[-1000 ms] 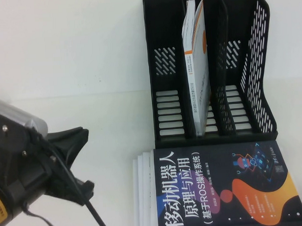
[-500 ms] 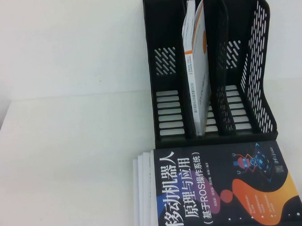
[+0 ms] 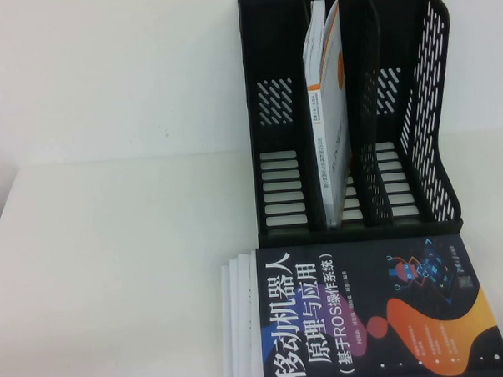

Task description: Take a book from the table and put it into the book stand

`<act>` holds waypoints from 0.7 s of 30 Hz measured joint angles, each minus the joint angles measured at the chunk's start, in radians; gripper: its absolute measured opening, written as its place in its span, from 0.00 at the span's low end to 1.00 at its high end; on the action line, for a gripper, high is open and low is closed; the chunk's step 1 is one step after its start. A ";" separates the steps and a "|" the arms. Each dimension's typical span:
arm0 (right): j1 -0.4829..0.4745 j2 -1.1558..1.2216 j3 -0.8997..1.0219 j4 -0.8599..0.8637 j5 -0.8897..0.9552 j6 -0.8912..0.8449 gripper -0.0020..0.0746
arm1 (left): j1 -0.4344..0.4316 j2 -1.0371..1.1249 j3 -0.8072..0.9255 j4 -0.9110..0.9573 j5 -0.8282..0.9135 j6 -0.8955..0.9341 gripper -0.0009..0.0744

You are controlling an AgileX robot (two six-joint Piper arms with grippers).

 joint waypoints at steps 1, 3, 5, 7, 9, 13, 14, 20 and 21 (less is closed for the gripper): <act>0.000 0.000 0.000 0.000 0.000 0.000 0.02 | 0.002 0.000 0.015 0.000 -0.009 -0.009 0.01; 0.000 0.000 0.000 0.000 0.000 0.000 0.02 | 0.002 0.000 0.027 -0.002 -0.042 -0.023 0.01; 0.000 0.000 0.000 0.000 0.000 0.000 0.02 | 0.002 0.000 0.027 0.002 -0.087 -0.028 0.01; 0.000 0.000 0.000 0.000 0.000 0.000 0.02 | 0.004 0.000 0.027 0.006 -0.127 -0.030 0.01; 0.000 0.000 0.000 0.000 0.000 0.000 0.02 | 0.004 0.000 0.027 -0.010 -0.163 -0.021 0.01; 0.000 0.000 0.000 0.000 0.002 0.000 0.02 | 0.004 -0.002 0.027 -0.300 -0.124 0.184 0.01; 0.000 0.000 0.000 0.000 0.002 0.000 0.02 | 0.004 -0.002 0.027 -0.403 -0.092 0.294 0.01; 0.000 0.000 0.000 0.000 0.002 0.000 0.02 | 0.004 -0.002 0.027 -0.659 0.205 0.725 0.01; 0.000 0.000 0.000 0.000 0.002 0.000 0.02 | 0.004 -0.002 0.027 -0.665 0.261 0.747 0.01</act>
